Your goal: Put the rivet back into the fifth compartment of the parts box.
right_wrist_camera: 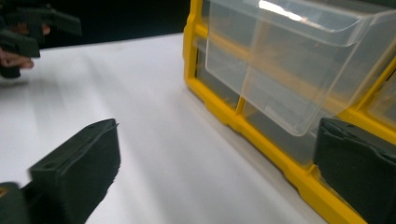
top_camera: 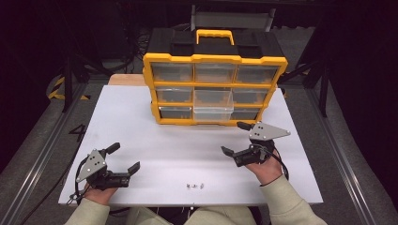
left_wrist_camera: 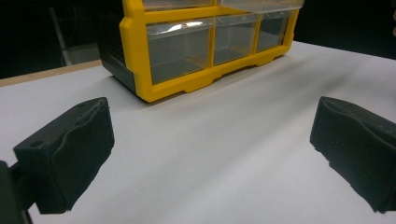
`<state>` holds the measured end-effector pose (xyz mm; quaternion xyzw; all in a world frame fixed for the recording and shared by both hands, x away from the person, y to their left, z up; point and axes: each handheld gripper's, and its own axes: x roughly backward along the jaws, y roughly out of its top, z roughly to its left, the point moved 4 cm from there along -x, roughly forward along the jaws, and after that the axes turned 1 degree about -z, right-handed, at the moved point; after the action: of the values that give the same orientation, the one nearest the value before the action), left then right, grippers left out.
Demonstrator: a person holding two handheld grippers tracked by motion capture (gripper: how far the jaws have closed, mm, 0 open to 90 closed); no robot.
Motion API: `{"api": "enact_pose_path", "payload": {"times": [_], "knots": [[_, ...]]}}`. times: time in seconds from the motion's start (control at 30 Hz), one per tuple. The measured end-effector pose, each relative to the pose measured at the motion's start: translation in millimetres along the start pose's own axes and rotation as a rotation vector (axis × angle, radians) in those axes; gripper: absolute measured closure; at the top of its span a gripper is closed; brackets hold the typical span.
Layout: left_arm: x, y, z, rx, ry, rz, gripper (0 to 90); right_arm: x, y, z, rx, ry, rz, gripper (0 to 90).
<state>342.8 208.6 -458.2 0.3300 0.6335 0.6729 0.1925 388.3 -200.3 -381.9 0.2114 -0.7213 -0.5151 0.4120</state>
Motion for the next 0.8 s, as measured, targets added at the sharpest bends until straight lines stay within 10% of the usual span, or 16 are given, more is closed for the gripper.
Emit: {"api": "enact_pose_path", "payload": {"times": [0.17, 0.37, 0.67, 0.8], "knots": [[-0.5, -0.7, -0.2, -0.006, -0.001, 0.007, 0.6, -2.4, 5.9, 1.8, 0.000, 0.050, 0.078, 7.7], [0.1, -1.4, 0.5, -0.007, -0.003, 0.008, 0.7, -1.1, 26.6, 10.0, 0.110, 0.084, 0.196, 10.2], [0.6, -1.6, 1.5, 0.002, -0.014, 0.012, 0.9, -10.7, 33.4, 23.1, 0.208, 0.197, 0.542, 7.0], [-0.1, -2.1, 1.6, 0.004, -0.016, 0.014, 0.8, -16.1, 32.9, 31.5, 0.243, 0.211, 0.614, 8.3]]}}
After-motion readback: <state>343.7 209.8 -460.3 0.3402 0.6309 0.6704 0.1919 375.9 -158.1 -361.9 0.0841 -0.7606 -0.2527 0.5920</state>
